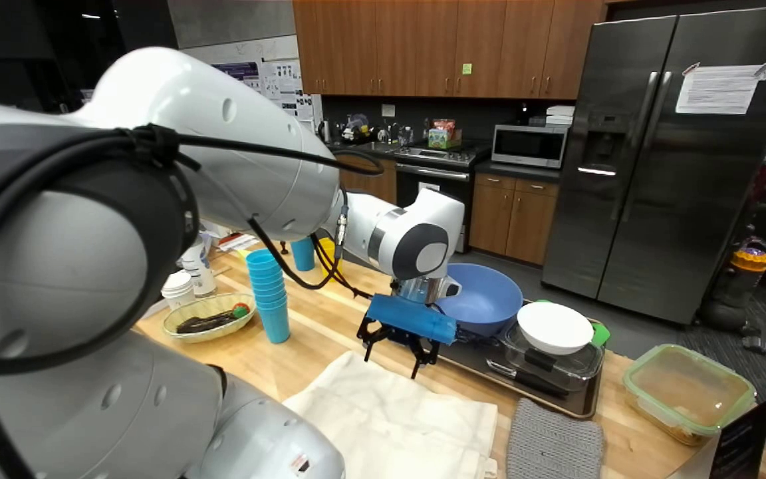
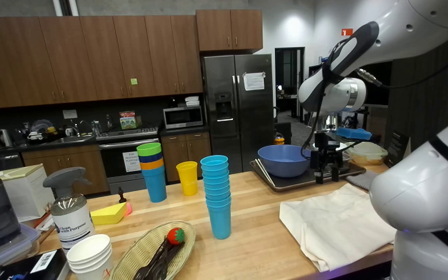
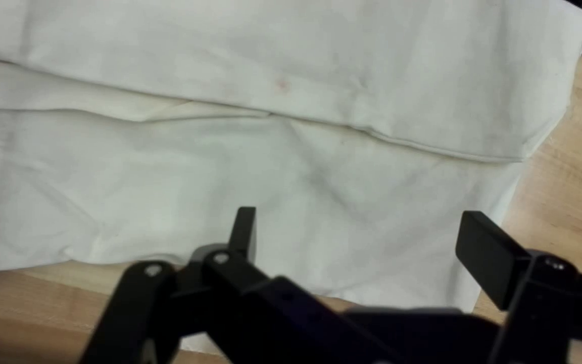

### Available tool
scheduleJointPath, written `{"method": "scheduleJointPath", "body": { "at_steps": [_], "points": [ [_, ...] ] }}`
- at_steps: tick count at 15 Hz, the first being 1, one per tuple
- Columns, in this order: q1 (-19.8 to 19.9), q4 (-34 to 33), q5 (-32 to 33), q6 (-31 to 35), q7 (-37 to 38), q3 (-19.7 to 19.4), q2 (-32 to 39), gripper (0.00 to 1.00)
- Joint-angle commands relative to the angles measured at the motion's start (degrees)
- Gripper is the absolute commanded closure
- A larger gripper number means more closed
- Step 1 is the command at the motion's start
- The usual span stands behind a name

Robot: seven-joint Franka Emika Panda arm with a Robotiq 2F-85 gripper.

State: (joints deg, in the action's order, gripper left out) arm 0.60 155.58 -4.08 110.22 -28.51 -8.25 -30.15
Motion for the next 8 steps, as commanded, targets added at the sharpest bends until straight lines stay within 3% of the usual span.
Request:
{"method": "scheduleJointPath", "body": {
  "at_steps": [1,8],
  "points": [
    [-0.5,-0.1,0.2,-0.1,0.3,-0.5,-0.1,0.00],
    [-1.0,0.8,-1.5,1.1,0.4,-0.7,0.1,0.00]
  ]
}}
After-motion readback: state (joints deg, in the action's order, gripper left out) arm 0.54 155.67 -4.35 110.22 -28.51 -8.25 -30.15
